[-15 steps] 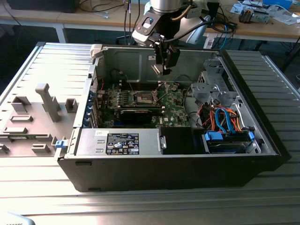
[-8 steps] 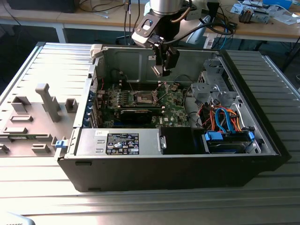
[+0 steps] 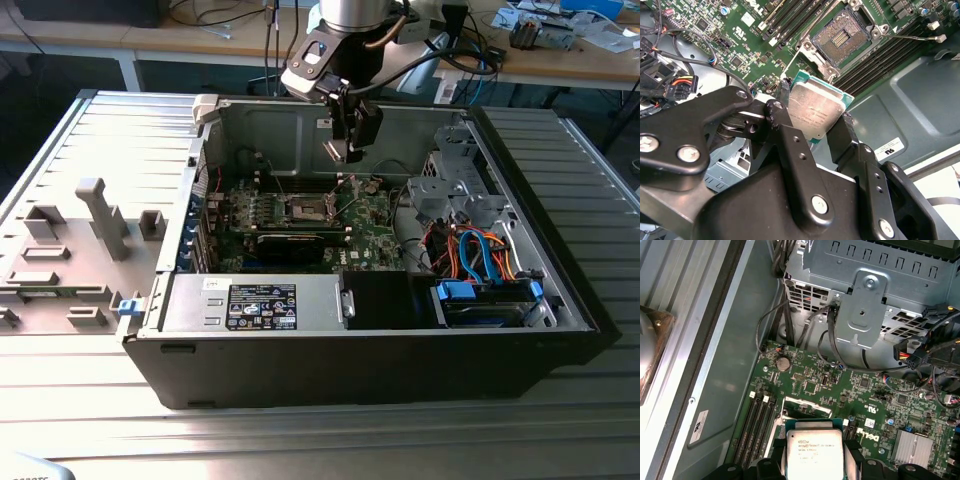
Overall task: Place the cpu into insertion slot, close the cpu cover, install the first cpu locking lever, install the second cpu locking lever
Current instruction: 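Place the cpu into insertion slot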
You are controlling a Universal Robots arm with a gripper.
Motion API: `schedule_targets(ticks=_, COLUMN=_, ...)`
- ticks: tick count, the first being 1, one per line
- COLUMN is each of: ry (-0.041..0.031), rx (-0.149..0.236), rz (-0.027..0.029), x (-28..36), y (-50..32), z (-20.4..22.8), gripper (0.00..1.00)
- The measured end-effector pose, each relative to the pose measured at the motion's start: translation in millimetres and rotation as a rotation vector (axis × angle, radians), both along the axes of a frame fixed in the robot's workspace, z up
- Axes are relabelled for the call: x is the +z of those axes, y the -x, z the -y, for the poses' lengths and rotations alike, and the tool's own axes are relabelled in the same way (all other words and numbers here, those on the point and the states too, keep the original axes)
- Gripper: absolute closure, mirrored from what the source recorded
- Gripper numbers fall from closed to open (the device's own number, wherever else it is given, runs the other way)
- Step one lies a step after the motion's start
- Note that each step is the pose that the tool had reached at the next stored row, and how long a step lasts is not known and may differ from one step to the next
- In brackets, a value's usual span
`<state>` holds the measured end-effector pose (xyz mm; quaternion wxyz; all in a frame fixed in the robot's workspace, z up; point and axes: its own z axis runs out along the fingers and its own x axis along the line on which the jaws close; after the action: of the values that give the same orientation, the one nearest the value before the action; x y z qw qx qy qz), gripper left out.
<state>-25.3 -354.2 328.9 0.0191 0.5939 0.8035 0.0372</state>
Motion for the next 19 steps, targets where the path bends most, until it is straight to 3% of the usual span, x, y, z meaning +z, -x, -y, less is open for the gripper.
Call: schedule_targets(ticks=19, ry=-0.0001, rx=-0.011, rz=0.0, x=-0.9, y=0.0, z=0.0, gripper=0.45)
